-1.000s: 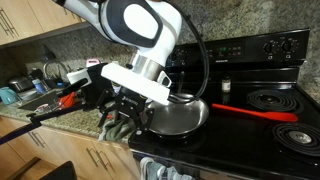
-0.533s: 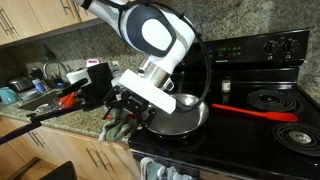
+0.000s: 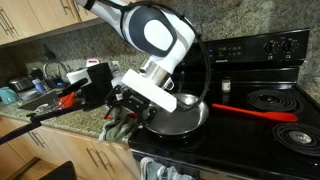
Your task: Hang the towel on the oven handle
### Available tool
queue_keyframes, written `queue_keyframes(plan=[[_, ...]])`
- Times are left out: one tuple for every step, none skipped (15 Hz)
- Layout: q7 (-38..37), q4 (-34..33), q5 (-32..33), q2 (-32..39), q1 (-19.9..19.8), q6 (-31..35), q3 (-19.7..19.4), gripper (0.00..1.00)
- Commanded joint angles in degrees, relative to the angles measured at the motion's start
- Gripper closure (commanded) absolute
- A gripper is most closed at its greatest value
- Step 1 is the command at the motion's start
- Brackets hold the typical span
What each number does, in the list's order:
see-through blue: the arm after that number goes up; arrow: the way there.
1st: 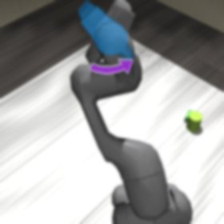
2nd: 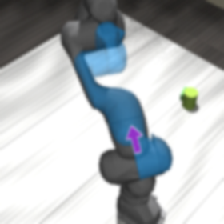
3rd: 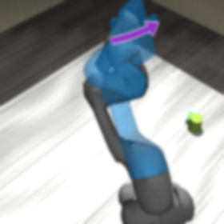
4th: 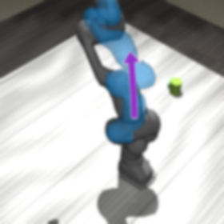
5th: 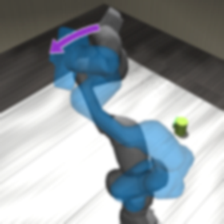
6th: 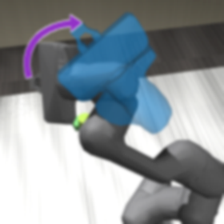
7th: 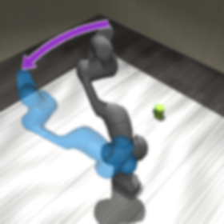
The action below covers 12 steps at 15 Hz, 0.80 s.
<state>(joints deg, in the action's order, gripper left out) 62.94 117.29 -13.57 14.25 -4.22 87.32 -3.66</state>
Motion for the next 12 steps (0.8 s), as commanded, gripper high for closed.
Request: queue_keyframes(plan=[[6.8, -0.3, -5.4, 2.5, -1.9, -1.5, 2.4, 0.0], [9.3, -0.1, -7.7, 3.0, -2.2, -1.2, 2.9, 0.0], [11.7, -0.2, -9.5, 3.7, -2.6, -1.7, 3.3, 0.0], [14.7, 0.1, -11.3, 4.0, -2.9, -1.2, 3.7, 0.0], [17.1, -0.2, -13.1, 4.7, -3.4, -2.1, 4.0, 0.0], [20.2, 0.0, -14.7, 5.0, -3.8, -2.0, 4.2, 0.0], [23.2, 0.1, -16.0, 5.3, -4.3, -1.9, 4.3, 0.0], [26.2, 0.5, -17.5, 5.3, -4.7, -1.5, 4.2, 0.0], [28.9, 0.3, -19.0, 5.8, -5.2, -2.6, 4.1, 0.0], [32.1, 0.7, -20.3, 5.6, -5.6, -1.9, 4.0, 0.0], [34.8, 1.1, -21.8, 5.2, -6.0, -2.3, 3.9, 0.0], [37.9, 1.8, -23.1, 4.4, -6.2, -1.5, 3.8, 0.0]])
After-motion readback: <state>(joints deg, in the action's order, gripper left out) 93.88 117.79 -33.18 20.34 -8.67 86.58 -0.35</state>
